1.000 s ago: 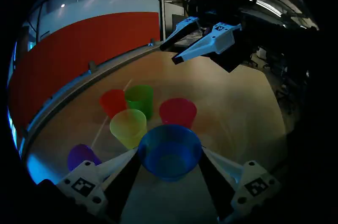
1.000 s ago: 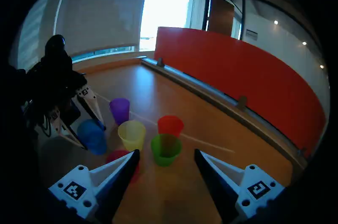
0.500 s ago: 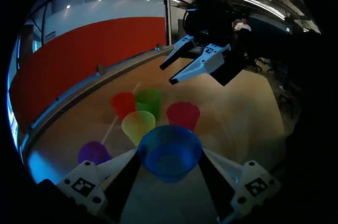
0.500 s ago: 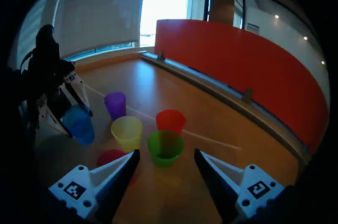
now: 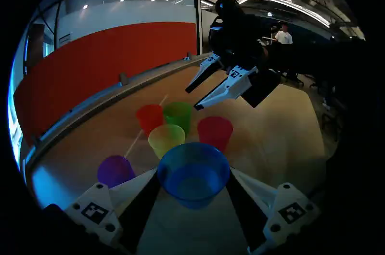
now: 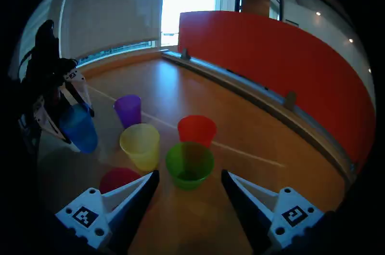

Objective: Pour water

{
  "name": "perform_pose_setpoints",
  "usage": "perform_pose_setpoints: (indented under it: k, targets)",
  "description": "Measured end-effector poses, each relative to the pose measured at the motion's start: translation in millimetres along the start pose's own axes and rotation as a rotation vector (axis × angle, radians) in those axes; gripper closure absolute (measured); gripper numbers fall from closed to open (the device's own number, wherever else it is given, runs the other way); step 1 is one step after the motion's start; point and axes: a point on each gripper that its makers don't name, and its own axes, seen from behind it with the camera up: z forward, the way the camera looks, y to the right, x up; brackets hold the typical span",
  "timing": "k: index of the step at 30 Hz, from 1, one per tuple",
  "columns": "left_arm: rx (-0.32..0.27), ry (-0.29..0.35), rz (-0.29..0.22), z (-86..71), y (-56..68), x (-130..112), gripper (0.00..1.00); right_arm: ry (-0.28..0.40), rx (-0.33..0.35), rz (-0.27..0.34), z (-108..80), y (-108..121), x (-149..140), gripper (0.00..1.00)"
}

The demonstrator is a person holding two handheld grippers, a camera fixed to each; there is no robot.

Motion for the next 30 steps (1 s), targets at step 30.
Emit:
perform_pose_setpoints:
  k: [30]
  targets:
    - [0.004,0.022,-0.061,-9.2,3.6,-9.2,0.14,-0.059,0.029,0.001,54.7,1.1,-11.2,0.0]
